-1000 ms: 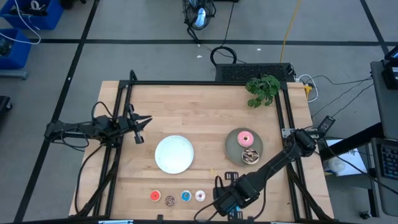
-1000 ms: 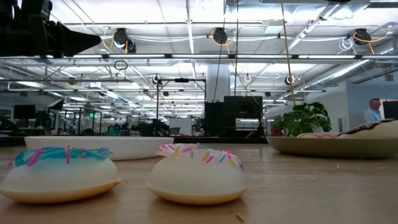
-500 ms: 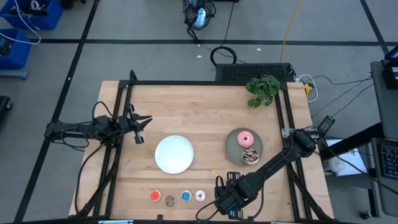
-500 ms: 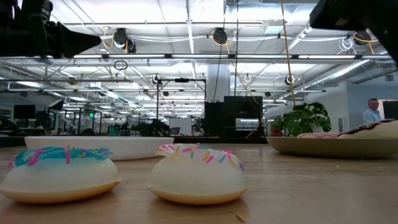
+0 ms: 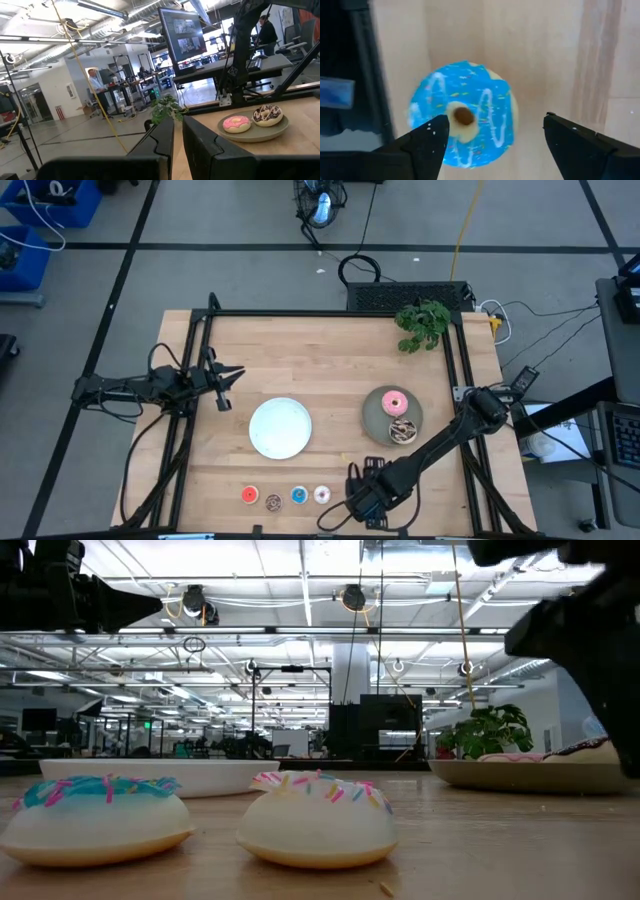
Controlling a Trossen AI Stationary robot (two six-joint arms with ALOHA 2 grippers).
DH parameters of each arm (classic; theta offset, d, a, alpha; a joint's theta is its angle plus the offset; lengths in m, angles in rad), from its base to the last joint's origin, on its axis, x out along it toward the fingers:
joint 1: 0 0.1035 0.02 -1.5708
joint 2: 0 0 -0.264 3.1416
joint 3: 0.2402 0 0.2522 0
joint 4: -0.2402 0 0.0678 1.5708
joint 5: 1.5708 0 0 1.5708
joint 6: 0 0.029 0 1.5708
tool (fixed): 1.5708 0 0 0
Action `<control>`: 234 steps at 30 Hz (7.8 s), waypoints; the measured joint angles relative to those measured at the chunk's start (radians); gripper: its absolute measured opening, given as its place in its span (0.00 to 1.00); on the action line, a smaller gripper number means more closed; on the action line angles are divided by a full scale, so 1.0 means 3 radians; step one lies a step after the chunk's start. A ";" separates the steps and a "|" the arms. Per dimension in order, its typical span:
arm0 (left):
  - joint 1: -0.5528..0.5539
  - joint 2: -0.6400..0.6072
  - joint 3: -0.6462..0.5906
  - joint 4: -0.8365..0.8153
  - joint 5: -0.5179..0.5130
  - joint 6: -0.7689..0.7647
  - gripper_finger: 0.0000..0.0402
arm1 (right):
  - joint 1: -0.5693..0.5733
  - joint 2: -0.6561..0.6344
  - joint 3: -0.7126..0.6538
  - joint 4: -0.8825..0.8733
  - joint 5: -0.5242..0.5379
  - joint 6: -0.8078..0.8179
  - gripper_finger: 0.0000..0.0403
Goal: Pick & Place donuts
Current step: Put the big blue donut on the gray plate, then put the small orange donut on the white plate
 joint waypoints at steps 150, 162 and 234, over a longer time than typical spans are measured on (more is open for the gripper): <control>0.0000 0.0000 0.0000 -0.0083 -0.0025 0.0175 0.12 | -0.1963 -0.1350 -0.1311 -0.0033 0.0489 -0.2182 0.03; 0.0000 0.0000 0.0000 -0.0082 -0.0025 0.0174 0.12 | -0.1868 -0.1342 -0.1668 0.0449 0.0274 -0.2186 0.03; 0.0001 -0.0001 0.0000 0.0114 -0.0025 0.0076 0.12 | -0.1128 -0.4559 -0.3495 0.2964 0.1234 -0.2538 0.00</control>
